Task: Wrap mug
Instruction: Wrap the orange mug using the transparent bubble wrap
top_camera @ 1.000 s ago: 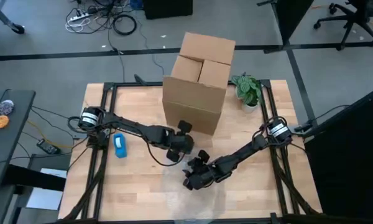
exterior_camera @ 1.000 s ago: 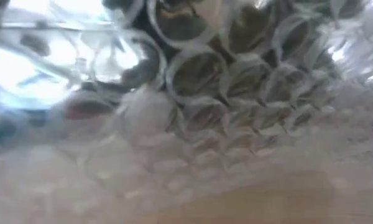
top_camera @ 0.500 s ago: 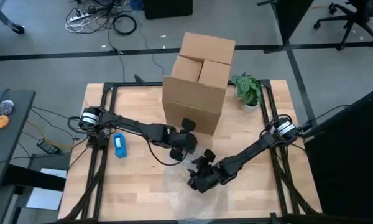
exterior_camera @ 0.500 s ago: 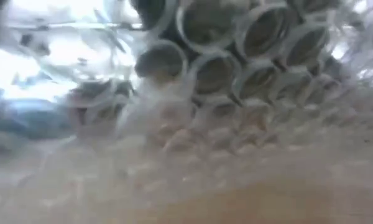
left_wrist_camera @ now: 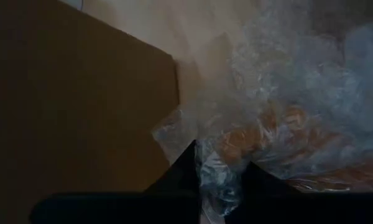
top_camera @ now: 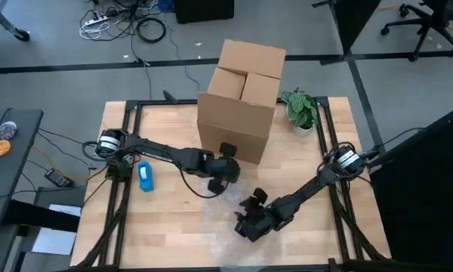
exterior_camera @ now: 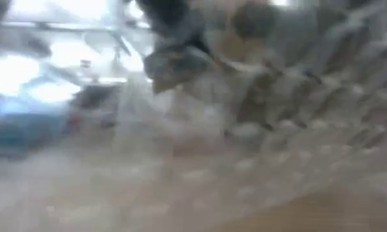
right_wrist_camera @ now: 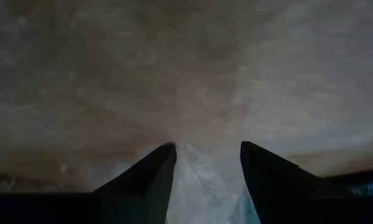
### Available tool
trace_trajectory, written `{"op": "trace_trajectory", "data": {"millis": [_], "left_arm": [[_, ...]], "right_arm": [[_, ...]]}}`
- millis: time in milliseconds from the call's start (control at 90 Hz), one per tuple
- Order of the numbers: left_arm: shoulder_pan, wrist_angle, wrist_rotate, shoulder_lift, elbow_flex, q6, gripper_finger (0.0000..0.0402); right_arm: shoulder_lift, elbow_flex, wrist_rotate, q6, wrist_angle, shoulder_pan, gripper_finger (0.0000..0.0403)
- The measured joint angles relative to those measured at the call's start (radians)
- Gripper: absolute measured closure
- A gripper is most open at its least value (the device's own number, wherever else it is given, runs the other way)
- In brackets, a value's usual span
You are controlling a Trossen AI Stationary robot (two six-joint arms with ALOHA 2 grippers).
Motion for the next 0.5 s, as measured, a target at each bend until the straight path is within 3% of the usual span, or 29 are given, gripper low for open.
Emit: {"op": "trace_trajectory", "data": {"millis": [333,500], "left_arm": [[0.004,-0.001,-0.01,0.0,0.0,0.0,0.0391],[0.003,-0.005,-0.028,0.004,0.0,0.001,0.0391]], "right_arm": [[-0.005,-0.001,0.209,0.085,0.025,0.016,0.0243],[-0.055,-0.001,0.217,0.12,0.025,0.029,0.0243]]}}
